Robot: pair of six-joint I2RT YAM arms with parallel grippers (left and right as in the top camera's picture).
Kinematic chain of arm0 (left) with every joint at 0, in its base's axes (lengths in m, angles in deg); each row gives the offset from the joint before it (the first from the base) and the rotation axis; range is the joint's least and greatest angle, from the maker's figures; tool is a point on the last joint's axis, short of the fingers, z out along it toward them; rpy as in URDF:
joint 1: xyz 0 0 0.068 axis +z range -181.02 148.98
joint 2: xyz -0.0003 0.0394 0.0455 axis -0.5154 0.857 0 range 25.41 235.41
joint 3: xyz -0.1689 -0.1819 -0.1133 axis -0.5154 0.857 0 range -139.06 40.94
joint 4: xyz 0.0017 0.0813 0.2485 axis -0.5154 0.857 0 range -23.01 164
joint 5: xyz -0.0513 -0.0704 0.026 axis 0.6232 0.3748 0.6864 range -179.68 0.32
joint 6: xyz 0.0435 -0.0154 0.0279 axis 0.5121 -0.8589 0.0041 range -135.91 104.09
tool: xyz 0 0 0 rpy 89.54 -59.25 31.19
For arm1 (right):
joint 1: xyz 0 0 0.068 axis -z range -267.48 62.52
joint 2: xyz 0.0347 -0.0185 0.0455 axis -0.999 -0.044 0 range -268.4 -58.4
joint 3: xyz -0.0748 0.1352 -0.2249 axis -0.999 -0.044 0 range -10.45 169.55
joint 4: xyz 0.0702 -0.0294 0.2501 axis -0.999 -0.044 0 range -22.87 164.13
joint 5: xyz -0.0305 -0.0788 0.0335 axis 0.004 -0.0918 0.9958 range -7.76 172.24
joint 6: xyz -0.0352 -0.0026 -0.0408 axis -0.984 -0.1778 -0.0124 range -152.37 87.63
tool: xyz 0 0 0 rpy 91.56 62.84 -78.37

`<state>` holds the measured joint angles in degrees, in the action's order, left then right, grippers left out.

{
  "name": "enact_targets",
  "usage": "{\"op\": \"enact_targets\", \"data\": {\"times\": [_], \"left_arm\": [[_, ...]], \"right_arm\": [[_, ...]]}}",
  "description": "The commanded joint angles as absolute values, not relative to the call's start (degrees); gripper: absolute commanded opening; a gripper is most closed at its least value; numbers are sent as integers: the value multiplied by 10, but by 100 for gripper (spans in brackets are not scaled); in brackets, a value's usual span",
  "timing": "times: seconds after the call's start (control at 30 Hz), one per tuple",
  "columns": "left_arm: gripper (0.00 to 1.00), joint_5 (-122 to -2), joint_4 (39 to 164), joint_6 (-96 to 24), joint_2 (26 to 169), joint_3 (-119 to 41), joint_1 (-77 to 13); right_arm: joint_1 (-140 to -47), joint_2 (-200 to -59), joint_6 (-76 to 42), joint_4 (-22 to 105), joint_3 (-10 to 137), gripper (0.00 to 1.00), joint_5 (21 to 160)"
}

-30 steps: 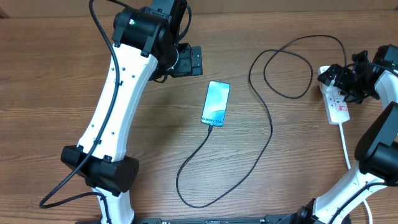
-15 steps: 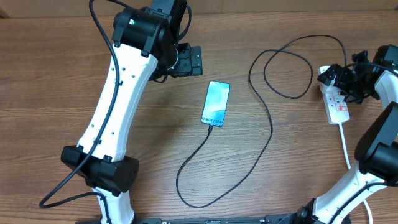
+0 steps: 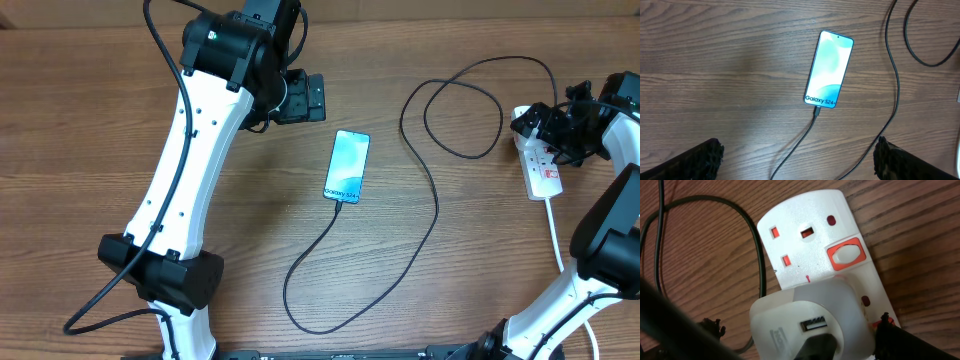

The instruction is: Plug charger to phone and switch on socket

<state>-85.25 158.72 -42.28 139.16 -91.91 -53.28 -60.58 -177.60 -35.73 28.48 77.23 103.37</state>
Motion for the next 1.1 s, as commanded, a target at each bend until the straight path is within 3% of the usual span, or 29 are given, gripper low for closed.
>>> {"op": "enact_targets", "data": {"times": [0.0, 0.83, 1.07], "left_arm": [[100, -858, 1586, -412, 1395, -923, -531], [100, -858, 1586, -412, 1395, -923, -531], [100, -858, 1586, -412, 1395, -923, -531]], "right_arm": [[-634, -1782, -339, 268, 754, 100, 1089], [-625, -1779, -324, 235, 779, 100, 1087], [-619, -1708, -302, 196, 807, 100, 1024]]}}
